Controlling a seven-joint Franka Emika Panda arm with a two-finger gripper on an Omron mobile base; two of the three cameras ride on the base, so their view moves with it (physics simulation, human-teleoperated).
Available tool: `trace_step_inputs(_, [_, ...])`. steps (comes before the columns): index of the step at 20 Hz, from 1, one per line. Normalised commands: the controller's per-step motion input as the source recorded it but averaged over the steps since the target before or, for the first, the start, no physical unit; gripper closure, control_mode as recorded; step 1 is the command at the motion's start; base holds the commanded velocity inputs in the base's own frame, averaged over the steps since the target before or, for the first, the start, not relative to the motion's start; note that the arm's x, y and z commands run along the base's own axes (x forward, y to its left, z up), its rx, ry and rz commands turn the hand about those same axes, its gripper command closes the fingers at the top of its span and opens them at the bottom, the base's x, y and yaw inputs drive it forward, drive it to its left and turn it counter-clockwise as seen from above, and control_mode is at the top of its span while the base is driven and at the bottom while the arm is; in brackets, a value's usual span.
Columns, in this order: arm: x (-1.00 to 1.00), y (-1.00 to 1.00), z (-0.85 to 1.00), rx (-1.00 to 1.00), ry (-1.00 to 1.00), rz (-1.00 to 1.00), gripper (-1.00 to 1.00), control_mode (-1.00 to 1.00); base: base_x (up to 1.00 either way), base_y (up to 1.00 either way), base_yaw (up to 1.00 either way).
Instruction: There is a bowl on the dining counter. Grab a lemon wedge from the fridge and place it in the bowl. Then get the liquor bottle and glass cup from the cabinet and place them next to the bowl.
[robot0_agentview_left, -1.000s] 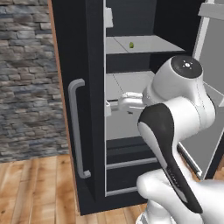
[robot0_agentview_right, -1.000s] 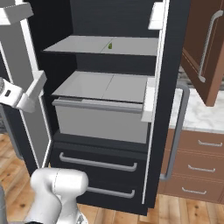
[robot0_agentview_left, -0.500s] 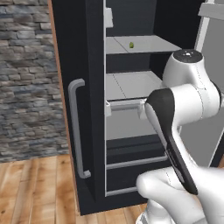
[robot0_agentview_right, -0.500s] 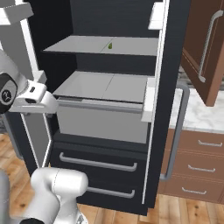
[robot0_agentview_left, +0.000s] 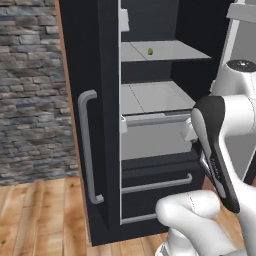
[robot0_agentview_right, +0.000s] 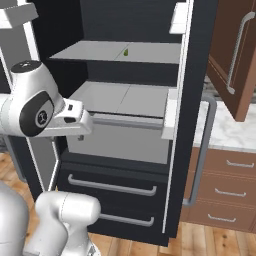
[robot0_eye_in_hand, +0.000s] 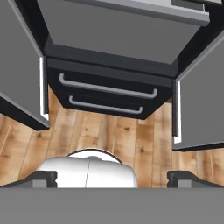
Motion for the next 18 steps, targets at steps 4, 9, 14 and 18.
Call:
trace_step_inputs(4, [0.03, 0.00, 0.00, 0.00, 0.00, -0.02, -1.00, -1.00, 0.00, 0.00, 0.00])
trace_step_inputs(9, [0.05, 0.00, 0.00, 0.00, 0.01, -0.02, -1.00, -1.00, 0.00, 0.00, 0.00])
trace_step_inputs(14, [0.00, 0.00, 0.00, 0.00, 0.00, 0.00, -1.00, 1.00, 0.57, -0.02, 0.00])
trace_step_inputs(18, [0.00, 0.00, 0.00, 0.00, 0.00, 0.00, -1.00, 1.00, 0.92, -0.08, 0.00])
